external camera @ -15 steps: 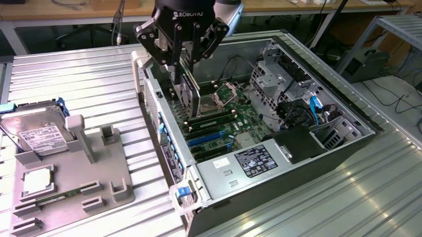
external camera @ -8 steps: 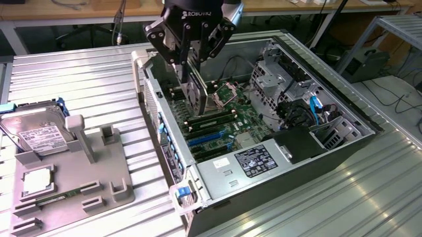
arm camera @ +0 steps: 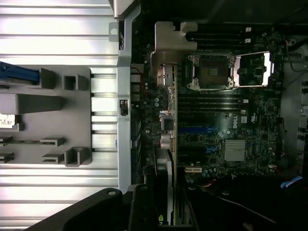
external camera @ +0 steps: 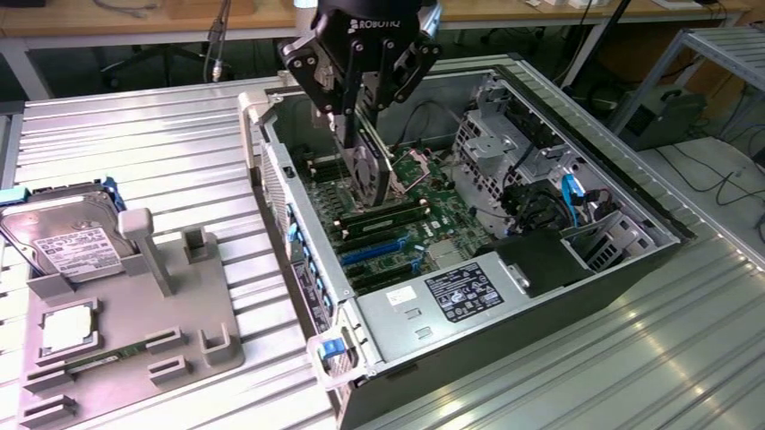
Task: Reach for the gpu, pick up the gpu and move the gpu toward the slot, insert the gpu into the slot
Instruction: 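Pick up the gpu and move the gpu toward the slot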
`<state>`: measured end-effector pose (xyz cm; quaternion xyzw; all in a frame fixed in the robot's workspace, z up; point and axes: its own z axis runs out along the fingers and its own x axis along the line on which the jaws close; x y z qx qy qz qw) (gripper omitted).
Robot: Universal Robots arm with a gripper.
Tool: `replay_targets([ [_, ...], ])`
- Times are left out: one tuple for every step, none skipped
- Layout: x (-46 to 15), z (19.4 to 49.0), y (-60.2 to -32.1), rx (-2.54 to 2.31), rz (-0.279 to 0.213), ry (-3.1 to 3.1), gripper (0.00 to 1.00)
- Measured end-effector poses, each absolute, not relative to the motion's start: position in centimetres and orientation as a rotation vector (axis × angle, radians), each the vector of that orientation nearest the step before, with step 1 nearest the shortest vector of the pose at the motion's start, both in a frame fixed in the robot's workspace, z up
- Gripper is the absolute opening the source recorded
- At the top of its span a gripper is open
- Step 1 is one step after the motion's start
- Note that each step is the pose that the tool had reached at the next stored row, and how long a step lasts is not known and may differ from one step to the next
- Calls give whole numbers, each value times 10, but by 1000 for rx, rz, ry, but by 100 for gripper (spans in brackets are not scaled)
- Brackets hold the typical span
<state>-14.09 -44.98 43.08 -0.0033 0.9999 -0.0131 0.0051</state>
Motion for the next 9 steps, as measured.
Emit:
replay_targets([
  [-140,431,-450,-10,-41,3131,27],
  [-138,431,-450,-10,-41,3131,27],
  [-137,431,-450,-10,-41,3131,27],
  [-136,431,-450,-10,-41,3131,27],
  [-134,431,-450,-10,-41,3131,27],
  [-132,431,-450,-10,-41,3131,27],
  [-130,431,-450,-10,-41,3131,27],
  [-129,431,-450,-10,-41,3131,27],
  [-127,431,-450,-10,-41,3131,27],
])
